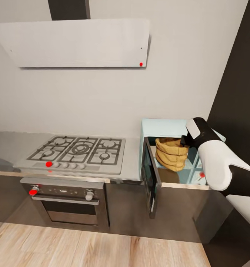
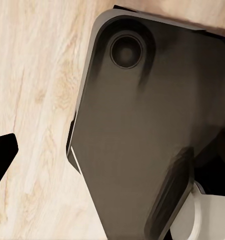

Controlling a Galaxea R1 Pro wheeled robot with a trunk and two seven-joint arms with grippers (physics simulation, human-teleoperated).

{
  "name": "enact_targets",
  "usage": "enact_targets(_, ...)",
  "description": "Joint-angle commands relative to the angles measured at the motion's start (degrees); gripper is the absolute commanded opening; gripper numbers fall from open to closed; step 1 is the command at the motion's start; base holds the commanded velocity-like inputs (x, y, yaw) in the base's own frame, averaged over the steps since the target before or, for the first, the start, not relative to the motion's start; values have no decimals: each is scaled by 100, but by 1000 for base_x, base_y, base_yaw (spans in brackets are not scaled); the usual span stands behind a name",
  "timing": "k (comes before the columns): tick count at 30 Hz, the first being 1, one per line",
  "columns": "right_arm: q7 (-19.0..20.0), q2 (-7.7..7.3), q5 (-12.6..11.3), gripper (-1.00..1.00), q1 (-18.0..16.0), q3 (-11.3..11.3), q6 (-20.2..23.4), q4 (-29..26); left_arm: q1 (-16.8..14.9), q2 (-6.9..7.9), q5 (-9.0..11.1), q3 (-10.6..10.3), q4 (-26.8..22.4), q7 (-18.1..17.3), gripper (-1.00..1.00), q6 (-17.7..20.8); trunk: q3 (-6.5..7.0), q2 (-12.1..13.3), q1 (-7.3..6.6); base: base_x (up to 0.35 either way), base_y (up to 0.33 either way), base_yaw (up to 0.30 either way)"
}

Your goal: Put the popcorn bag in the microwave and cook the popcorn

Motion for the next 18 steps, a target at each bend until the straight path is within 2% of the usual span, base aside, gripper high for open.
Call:
enact_targets(1,-48,1,-34,-100,-2,12,-27,-122,-1,-1,11,11,-1,2,100,-12,-5,-5,2,132,0,0)
enact_targets(8,-40,1,-33,-100,4,22,-39,-124,-1,-1,11,11,-1,2,100,-12,-5,-5,2,117,0,0)
enact_targets(18,-40,1,-33,-100,4,24,-32,-118,-1,-1,11,15,-1,-1,100,-12,-5,-5,2,7,0,0)
